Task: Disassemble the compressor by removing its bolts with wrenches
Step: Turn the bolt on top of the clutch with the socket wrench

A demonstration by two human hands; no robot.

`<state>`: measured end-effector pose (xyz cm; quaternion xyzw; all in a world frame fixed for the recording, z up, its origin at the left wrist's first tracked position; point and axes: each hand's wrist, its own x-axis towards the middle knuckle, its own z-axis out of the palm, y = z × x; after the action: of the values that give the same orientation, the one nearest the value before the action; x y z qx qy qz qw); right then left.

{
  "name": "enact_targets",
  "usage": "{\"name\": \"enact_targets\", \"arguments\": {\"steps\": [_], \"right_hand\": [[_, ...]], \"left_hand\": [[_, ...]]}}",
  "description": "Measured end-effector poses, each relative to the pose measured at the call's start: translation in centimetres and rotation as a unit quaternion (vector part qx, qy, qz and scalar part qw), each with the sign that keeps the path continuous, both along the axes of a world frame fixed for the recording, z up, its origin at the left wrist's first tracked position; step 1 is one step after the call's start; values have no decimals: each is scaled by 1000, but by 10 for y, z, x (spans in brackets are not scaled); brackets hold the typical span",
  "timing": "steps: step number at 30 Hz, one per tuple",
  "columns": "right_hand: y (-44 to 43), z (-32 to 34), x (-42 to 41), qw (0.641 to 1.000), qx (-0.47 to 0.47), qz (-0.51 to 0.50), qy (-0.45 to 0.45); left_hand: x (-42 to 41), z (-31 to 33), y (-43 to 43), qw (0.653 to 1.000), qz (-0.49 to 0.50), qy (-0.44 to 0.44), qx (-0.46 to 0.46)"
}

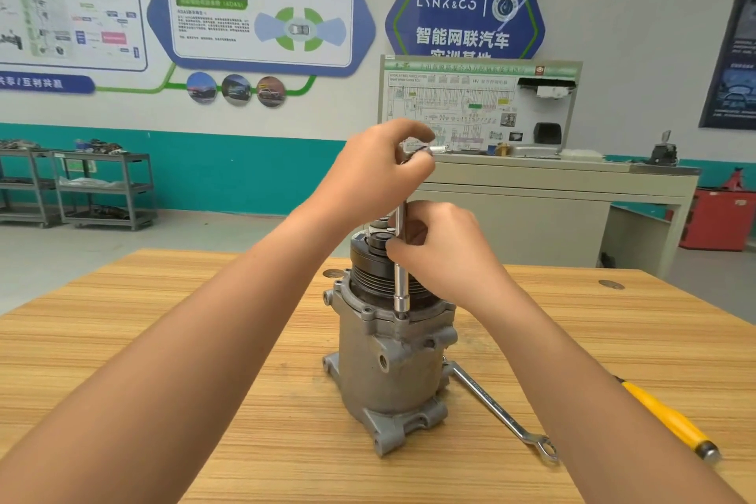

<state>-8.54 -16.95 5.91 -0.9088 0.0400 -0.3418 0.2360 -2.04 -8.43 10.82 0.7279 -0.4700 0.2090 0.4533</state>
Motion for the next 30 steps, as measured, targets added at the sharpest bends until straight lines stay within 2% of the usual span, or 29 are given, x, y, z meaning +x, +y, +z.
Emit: {"name": "enact_targets", "arguments": {"steps": [2, 4, 8, 10, 14, 16, 20, 22, 26, 30], "right_hand": [[2, -1, 0, 1000, -12, -4, -22], [2, -1, 0, 1000, 1, 4, -29], [-1, 1, -2, 999, 33, 13, -39], [-2, 0, -1, 998, 36, 18, -42], [2, -2, 4, 999, 5, 8, -50], [1, -2, 6, 998, -14, -7, -53], [-6, 2, 3, 999, -8, -6, -40], [-6, 4, 2, 999, -10, 2, -38], [-3, 7, 5, 999, -3, 25, -45], [-4, 11, 8, 998, 1, 32, -57]], "left_hand": [[0, 5, -1, 999, 38, 14, 17], [3, 10, 2, 995, 46, 82, 15], [8, 9, 15, 962, -26, 269, -32], [9, 6, 20, 948, -63, 306, -53], [4, 2, 20, 980, -23, 197, -7], [-3, 3, 23, 988, -47, 147, 26], [-13, 7, 34, 975, -135, 147, 97], [-12, 7, 33, 983, -120, 108, 90], [-8, 3, 20, 999, -27, 0, 29], [-4, 4, 10, 999, 18, -30, -11]]}}
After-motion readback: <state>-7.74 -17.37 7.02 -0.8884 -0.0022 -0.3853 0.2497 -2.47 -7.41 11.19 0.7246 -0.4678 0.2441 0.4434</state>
